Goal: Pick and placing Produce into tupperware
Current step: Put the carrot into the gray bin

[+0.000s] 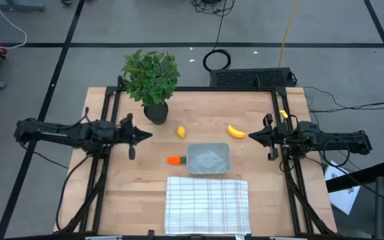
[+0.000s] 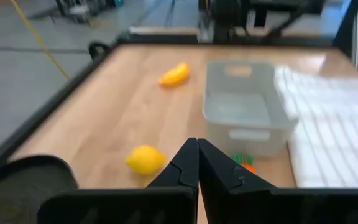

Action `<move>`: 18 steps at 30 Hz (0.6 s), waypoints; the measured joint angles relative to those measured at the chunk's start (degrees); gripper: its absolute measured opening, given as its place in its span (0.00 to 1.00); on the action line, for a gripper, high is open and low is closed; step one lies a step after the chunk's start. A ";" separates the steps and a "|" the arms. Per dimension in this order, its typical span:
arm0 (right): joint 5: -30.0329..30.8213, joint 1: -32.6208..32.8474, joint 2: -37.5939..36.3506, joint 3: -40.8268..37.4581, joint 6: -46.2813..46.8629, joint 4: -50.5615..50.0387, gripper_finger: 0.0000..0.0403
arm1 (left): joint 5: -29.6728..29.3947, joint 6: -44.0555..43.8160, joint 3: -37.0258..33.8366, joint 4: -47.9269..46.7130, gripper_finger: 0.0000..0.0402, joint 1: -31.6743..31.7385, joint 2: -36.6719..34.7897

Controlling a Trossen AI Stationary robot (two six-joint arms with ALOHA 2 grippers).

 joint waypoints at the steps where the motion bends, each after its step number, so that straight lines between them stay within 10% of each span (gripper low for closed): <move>1: 0.00 0.02 0.00 0.00 -0.06 0.04 0.00 | 0.03 0.00 0.00 0.11 0.01 -0.51 1.31; 18: 0.00 0.02 0.00 0.00 -1.32 -0.46 0.00 | 0.18 1.95 18.48 -13.24 0.00 -6.65 24.25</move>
